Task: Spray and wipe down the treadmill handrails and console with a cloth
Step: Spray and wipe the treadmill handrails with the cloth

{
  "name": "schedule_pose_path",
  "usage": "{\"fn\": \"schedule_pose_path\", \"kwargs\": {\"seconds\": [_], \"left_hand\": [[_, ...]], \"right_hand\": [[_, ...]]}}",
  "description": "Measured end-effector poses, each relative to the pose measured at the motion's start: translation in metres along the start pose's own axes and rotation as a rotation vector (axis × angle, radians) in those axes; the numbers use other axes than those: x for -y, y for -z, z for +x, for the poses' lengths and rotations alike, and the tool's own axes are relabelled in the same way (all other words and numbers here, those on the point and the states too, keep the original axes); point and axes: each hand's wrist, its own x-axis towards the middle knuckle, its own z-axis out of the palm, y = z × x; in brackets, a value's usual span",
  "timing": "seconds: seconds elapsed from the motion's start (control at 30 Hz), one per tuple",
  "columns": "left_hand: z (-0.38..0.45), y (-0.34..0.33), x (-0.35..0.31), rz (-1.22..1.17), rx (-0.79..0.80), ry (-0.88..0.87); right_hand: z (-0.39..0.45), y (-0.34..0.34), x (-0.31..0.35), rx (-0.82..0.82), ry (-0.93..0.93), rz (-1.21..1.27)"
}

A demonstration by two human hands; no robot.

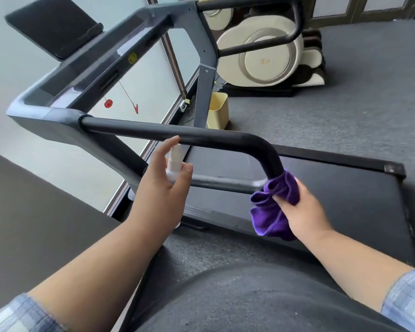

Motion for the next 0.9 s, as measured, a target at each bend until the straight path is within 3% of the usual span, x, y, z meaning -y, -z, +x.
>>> {"fn": "schedule_pose_path", "kwargs": {"seconds": [0.07, 0.17, 0.27, 0.37, 0.5, 0.73, 0.9], "left_hand": [[0.002, 0.002, 0.002, 0.006, 0.003, -0.001], [0.004, 0.004, 0.007, -0.001, 0.007, 0.016], [0.006, 0.008, 0.017, 0.003, -0.003, 0.019], [0.012, 0.014, 0.025, -0.003, -0.022, 0.011], [0.020, 0.029, 0.041, -0.017, -0.031, 0.003], [0.052, 0.073, 0.079, -0.041, -0.043, -0.001], [0.079, 0.109, 0.109, -0.063, -0.022, 0.016]], "right_hand": [[-0.009, -0.002, -0.002, -0.024, -0.085, 0.031], [-0.021, 0.005, 0.016, -0.184, -0.086, 0.114], [-0.027, 0.015, 0.045, -0.317, 0.040, 0.135], [-0.024, 0.020, 0.078, -0.310, 0.236, 0.111], [0.002, 0.008, 0.108, -0.211, 0.435, -0.227], [0.017, -0.034, 0.176, -0.329, 0.638, -0.717], [0.037, -0.107, 0.229, -0.190, 0.697, -0.965]]}}
